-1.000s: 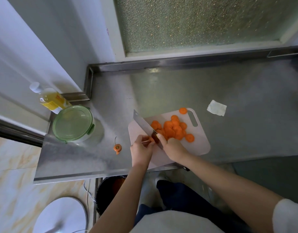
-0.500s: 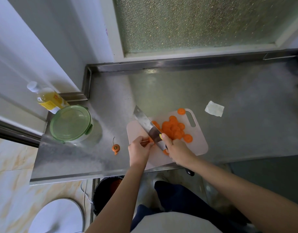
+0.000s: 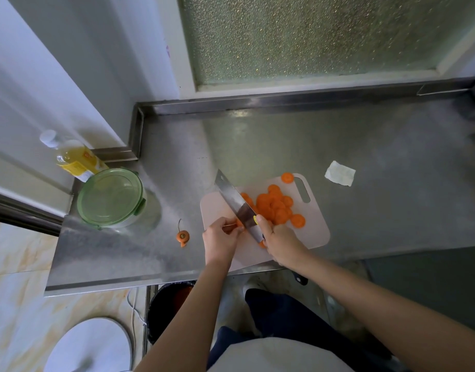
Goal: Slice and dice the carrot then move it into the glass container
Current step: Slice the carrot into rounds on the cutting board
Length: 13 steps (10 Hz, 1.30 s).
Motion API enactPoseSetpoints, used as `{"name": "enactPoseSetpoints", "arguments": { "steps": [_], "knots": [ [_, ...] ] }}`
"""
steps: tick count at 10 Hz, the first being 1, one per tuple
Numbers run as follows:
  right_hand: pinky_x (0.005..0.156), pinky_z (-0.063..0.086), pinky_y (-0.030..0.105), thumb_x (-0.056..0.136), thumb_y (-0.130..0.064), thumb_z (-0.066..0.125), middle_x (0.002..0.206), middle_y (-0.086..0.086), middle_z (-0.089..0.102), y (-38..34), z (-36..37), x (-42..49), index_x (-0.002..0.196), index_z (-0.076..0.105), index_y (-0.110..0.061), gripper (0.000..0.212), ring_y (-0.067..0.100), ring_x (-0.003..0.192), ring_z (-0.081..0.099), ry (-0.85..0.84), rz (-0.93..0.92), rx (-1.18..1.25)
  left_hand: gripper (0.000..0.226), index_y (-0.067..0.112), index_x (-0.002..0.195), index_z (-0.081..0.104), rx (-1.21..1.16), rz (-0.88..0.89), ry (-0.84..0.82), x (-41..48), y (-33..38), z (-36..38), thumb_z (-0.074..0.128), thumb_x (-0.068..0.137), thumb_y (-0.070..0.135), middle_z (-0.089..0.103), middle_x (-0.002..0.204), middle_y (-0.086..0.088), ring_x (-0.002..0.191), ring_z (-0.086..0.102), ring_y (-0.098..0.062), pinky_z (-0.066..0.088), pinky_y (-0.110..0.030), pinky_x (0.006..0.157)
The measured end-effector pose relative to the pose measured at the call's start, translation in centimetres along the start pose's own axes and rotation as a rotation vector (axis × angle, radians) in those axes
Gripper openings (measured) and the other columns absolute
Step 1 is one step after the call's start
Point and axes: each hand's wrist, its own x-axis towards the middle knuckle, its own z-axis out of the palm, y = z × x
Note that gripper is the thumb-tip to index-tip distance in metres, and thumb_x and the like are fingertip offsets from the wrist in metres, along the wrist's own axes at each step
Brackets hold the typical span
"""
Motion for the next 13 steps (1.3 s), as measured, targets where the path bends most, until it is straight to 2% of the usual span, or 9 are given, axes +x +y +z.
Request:
{"name": "enactPoseSetpoints", "arguments": {
  "steps": [2,4,5,6,7,9,11,12,13],
  "knots": [
    [0.056,0.030,0.013,0.100,-0.046,0.029,0.069,-0.008,0.041,-0.6,-0.3,0.1,0.068,0.040,-0.029,0.038,0.001,0.061,0.037,-0.051,0.002,0.041,0.012,0.013,0.090,0.072,0.020,-0.015,-0.010,0.2,0.2,0.1,0.074,0.078,0.011,0.065,0.082,0.008,0.079,0.060,-0.005,0.043,-0.011,0.074],
    [0.058,0.027,0.013,0.102,-0.039,0.028,0.092,0.005,0.045,-1.8,-0.2,0.4,0.123,0.052,0.004,0.053,0.013,0.069,0.039,-0.023,-0.022,-0.049,0.013,0.013,0.088,0.074,0.025,-0.017,-0.003,0.2,0.2,0.1,0.076,0.075,0.010,0.068,0.082,0.006,0.081,0.063,-0.008,0.045,-0.011,0.075],
    [0.065,0.033,0.015,0.102,-0.035,0.032,0.123,0.015,0.051,-2.6,-0.1,0.8,0.124,0.052,0.002,0.047,0.024,0.099,0.050,0.036,-0.095,-0.033,0.012,0.014,0.084,0.074,0.015,-0.014,0.003,0.2,0.2,0.0,0.077,0.074,0.009,0.070,0.081,0.005,0.080,0.064,-0.008,0.047,-0.013,0.076],
    [0.062,0.031,0.016,0.102,-0.037,0.033,0.126,0.014,0.052,-2.6,0.2,1.3,0.123,0.052,0.000,0.047,0.021,0.098,0.047,0.037,-0.088,-0.020,0.010,0.013,0.084,0.074,0.019,-0.017,0.002,0.1,0.4,-0.3,0.076,0.075,0.009,0.069,0.081,0.005,0.078,0.063,-0.007,0.042,-0.001,0.068],
    [0.049,0.031,0.018,0.104,-0.034,0.023,0.083,0.012,0.055,-2.5,0.2,1.1,0.103,0.058,-0.015,0.039,0.025,0.079,0.055,-0.057,-0.043,-0.159,0.010,0.011,0.086,0.074,0.024,-0.019,-0.007,0.2,0.8,-0.3,0.075,0.076,0.009,0.067,0.080,0.006,0.079,0.063,-0.008,0.041,0.002,0.064],
    [0.069,0.037,0.016,0.104,-0.021,0.025,0.118,0.018,0.055,-1.2,-0.7,-0.8,0.142,0.036,-0.001,0.044,0.031,0.113,0.050,-0.117,0.030,-0.065,0.009,0.012,0.086,0.072,0.025,-0.034,-0.006,0.1,0.8,-0.3,0.074,0.078,0.010,0.067,0.081,0.005,0.077,0.060,-0.006,0.039,0.002,0.061],
    [0.079,0.042,0.020,0.103,-0.014,0.029,0.119,0.017,0.050,-2.1,-0.7,-0.8,0.141,0.038,-0.003,0.040,0.034,0.122,0.048,-0.098,0.052,-0.040,0.010,0.012,0.088,0.073,0.047,-0.028,-0.006,0.2,1.0,-0.3,0.074,0.078,0.011,0.065,0.080,0.007,0.077,0.058,-0.005,0.038,0.003,0.061],
    [0.054,0.032,0.011,0.104,-0.027,0.027,0.094,0.010,0.055,-1.7,0.4,0.3,0.120,0.057,-0.006,0.040,0.030,0.096,0.059,-0.084,0.038,-0.088,0.011,0.012,0.090,0.073,0.051,-0.027,0.001,0.1,0.9,-0.2,0.074,0.079,0.013,0.066,0.083,0.006,0.080,0.060,-0.006,0.039,0.000,0.061],
    [0.051,0.035,0.012,0.103,-0.039,0.025,0.081,0.006,0.056,-2.6,0.4,0.6,0.098,0.061,0.001,0.054,0.025,0.086,0.060,0.002,0.006,-0.077,0.010,0.010,0.088,0.073,0.039,0.000,0.010,-0.1,0.9,-0.2,0.074,0.078,0.010,0.067,0.081,0.005,0.075,0.060,-0.003,0.040,0.003,0.064]
  ]
}}
